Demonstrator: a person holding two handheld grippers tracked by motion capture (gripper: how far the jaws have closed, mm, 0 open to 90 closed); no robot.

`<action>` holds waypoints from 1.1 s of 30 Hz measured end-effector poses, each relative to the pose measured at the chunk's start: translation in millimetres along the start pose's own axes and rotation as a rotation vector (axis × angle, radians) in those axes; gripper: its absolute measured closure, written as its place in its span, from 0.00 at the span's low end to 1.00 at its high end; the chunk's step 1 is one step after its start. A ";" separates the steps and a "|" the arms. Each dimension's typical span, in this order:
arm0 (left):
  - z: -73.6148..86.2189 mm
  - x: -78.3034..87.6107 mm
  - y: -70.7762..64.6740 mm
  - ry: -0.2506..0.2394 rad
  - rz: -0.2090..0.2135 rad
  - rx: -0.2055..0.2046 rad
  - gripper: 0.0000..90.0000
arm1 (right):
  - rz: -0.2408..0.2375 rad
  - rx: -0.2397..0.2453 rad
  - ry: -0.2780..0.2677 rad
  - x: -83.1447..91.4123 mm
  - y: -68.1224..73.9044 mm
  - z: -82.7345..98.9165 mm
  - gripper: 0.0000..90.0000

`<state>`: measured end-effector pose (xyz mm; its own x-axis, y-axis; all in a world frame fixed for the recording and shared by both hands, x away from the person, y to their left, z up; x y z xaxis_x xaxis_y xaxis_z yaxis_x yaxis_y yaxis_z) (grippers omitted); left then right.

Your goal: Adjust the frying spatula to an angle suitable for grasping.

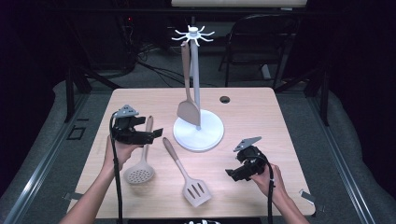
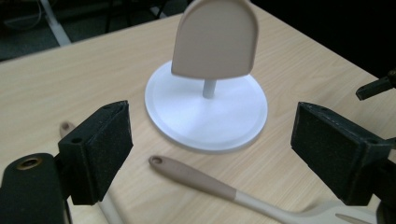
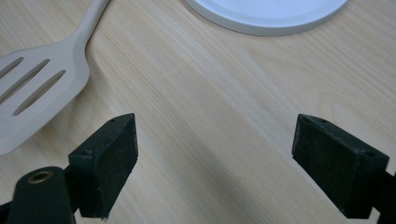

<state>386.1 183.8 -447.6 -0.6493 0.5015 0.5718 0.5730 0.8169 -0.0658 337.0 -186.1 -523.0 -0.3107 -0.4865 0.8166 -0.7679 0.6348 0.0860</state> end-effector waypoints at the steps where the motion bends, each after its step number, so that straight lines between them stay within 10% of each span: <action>1: 3.1 -1.9 0.8 0.017 -0.001 0.001 0.13 | -0.002 -0.007 0.004 -0.6 0.1 -0.2 0.16; 9: 21.9 -8.1 3.7 0.045 -0.006 0.057 0.11 | -0.026 -0.019 -0.007 -6.1 11.4 -5.2 0.31; 21: 39.6 -31.2 2.2 0.123 -0.022 0.088 0.12 | -0.180 0.065 -0.025 -4.7 55.5 -19.1 0.91; 33: 47.7 -50.0 -14.7 0.201 -0.031 0.089 0.16 | -0.317 0.179 0.093 -36.5 112.7 -25.3 0.98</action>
<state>386.2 160.3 -514.3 -0.5482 0.4164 0.7253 0.5023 0.8574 -0.1125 275.9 -81.6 -528.7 0.0035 -0.5802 0.8145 -0.9061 0.3427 0.2481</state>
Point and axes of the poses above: each handheld gripper's, and its own axes: x roughly backward along the jaws, z roughly out of its underside, y roughly to its left, the point moved 2 cm from there along -x, roughly forward along the jaws, and after that the axes turned 7 degrees about -z, right-handed, at the moved point
